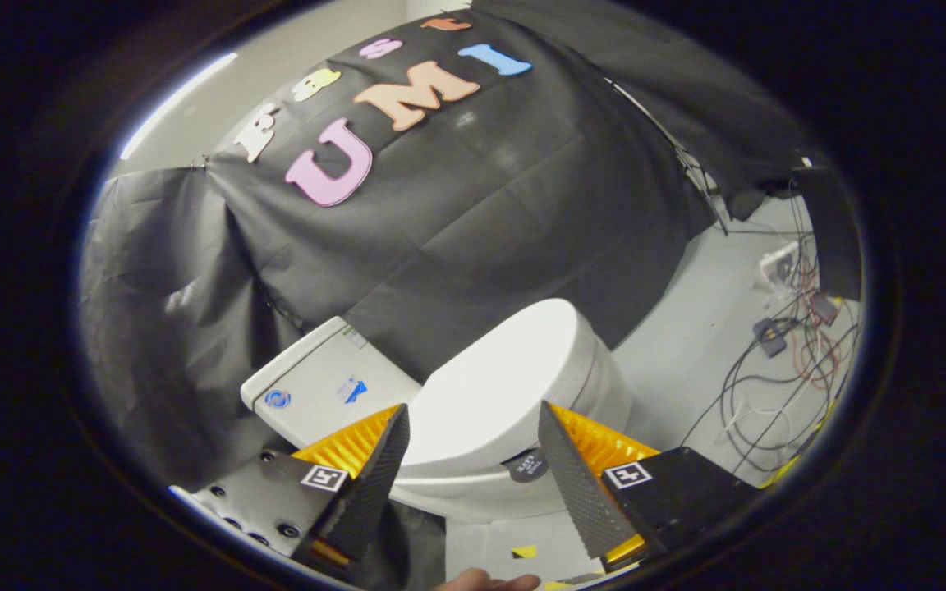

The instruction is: Open the toilet lid.

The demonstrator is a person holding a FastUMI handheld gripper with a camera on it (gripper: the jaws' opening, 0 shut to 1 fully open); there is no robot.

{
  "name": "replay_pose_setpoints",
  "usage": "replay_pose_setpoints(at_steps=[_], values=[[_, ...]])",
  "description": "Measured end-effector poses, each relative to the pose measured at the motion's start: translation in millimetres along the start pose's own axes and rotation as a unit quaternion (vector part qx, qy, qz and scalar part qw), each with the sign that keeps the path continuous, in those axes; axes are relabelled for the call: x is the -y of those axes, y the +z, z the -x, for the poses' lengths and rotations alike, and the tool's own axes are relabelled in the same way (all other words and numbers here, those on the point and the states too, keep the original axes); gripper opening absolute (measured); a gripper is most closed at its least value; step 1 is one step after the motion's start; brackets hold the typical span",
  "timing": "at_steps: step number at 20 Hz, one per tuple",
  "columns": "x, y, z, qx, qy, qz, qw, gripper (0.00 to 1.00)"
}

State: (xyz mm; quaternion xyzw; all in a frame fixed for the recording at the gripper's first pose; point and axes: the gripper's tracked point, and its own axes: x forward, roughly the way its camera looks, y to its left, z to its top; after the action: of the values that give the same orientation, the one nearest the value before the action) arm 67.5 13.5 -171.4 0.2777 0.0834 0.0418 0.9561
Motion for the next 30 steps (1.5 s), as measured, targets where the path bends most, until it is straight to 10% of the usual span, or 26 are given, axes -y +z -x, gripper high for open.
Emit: replay_pose_setpoints(at_steps=[17,23,30], values=[[55.1,-60.1,-39.3,-0.014,-0.049,-0.210,0.976,0.96],[50.8,-81.6,-55.1,-0.027,-0.008,-0.280,0.960,0.38],[45.2,-80.7,-62.9,-0.037,-0.034,-0.290,0.956,0.38]])
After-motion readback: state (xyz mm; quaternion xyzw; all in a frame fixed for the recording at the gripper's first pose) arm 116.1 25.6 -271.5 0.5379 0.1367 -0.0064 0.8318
